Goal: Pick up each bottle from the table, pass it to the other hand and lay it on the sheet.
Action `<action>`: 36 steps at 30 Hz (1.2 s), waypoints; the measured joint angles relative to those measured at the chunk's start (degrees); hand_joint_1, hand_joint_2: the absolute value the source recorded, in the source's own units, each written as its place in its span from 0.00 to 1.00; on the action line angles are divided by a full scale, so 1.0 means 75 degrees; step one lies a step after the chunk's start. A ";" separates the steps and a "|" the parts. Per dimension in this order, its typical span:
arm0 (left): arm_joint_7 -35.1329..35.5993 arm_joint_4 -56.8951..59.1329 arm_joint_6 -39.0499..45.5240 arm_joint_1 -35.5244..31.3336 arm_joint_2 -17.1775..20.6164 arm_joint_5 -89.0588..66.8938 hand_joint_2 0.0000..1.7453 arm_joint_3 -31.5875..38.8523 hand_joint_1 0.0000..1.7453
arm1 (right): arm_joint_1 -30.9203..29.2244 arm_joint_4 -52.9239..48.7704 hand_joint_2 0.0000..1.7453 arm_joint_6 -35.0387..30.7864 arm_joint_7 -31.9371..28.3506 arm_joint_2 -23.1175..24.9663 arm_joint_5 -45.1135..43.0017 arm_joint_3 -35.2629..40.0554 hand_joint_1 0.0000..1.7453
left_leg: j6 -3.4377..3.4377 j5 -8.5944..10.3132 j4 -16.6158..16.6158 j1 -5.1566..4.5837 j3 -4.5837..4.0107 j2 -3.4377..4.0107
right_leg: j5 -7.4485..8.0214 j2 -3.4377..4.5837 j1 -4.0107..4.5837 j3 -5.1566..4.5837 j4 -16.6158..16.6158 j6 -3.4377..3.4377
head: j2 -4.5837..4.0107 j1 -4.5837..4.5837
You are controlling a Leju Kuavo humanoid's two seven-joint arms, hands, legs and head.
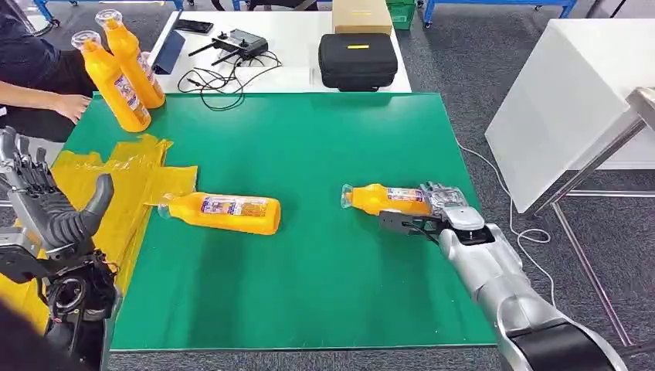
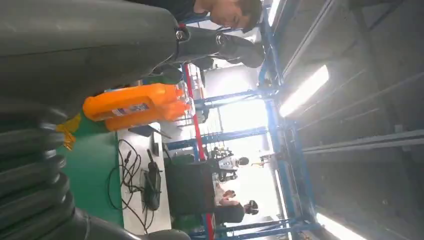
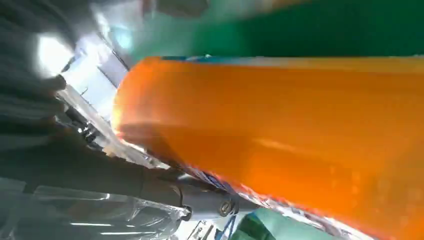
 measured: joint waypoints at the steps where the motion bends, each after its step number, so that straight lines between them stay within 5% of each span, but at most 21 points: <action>1: -0.0003 0.0000 0.0000 0.0000 0.0000 0.0000 1.00 0.0000 0.00 | 0.0009 0.0006 1.00 0.0000 0.0003 0.0000 0.0003 -0.0020 0.00 | 0.0000 0.0000 0.0000 0.0000 0.0001 0.0001 | 0.0000 0.0001 0.0001 0.0000 0.0000 0.0000 | 0.0000 0.0012; 7: -0.0003 0.0000 0.0012 -0.0005 0.0000 -0.0006 1.00 0.0000 0.00 | 0.0049 0.0029 1.00 0.0318 0.0093 0.0006 0.0137 -0.0149 0.00 | -0.0001 -0.0001 0.0000 0.0000 0.0001 -0.0001 | -0.0001 0.0002 0.0004 -0.0002 0.0000 0.0000 | 0.0000 0.0000; 8: -0.0003 0.0000 0.0012 -0.0006 0.0000 -0.0003 1.00 0.0000 0.00 | 0.0045 0.0035 1.00 0.0367 0.0102 0.0006 0.0166 -0.0163 0.18 | -0.0001 -0.0001 0.0000 0.0000 0.0001 -0.0004 | -0.0001 0.0001 0.0004 -0.0002 0.0000 -0.0001 | 0.0000 0.0012; 9: -0.0003 0.0000 0.0015 -0.0005 0.0000 -0.0003 1.00 0.0000 0.00 | 0.0038 0.0038 1.00 0.0394 0.0102 0.0006 0.0190 -0.0172 0.99 | -0.0001 -0.0001 0.0000 0.0000 0.0000 -0.0006 | -0.0001 0.0000 0.0004 -0.0001 0.0000 -0.0001 | 0.0000 0.0006; 20: -0.0003 -0.0020 0.0000 0.0050 0.0035 0.0020 1.00 0.0003 0.00 | 0.0032 0.0047 1.00 0.0364 -0.0009 0.0017 0.0254 -0.0289 1.00 | 0.0000 0.0000 -0.0001 0.0001 0.0005 -0.0003 | 0.0000 0.0001 0.0000 0.0010 0.0000 0.0000 | 0.0000 0.0009; 30: -0.0003 -0.0490 -0.0251 0.0751 0.0134 0.0248 1.00 0.0227 0.00 | 0.0155 -0.0070 1.00 -0.1796 -0.1216 0.0254 0.0317 -0.0358 1.00 | -0.0001 0.0000 -0.0002 0.0010 -0.0028 -0.0001 | 0.0000 0.0003 0.0001 -0.0018 0.0005 -0.0001 | 0.0000 0.0006; 36: 0.0744 -0.0568 -0.2322 0.1137 0.0134 0.1225 1.00 0.0586 0.00 | 0.0118 -0.1080 1.00 -0.2725 -0.2227 0.0784 -0.0653 -0.1099 1.00 | -0.0009 0.0006 -0.0002 0.0021 -0.0064 -0.0006 | 0.0000 0.0002 0.0004 -0.0057 0.0015 -0.0002 | 0.0000 0.0009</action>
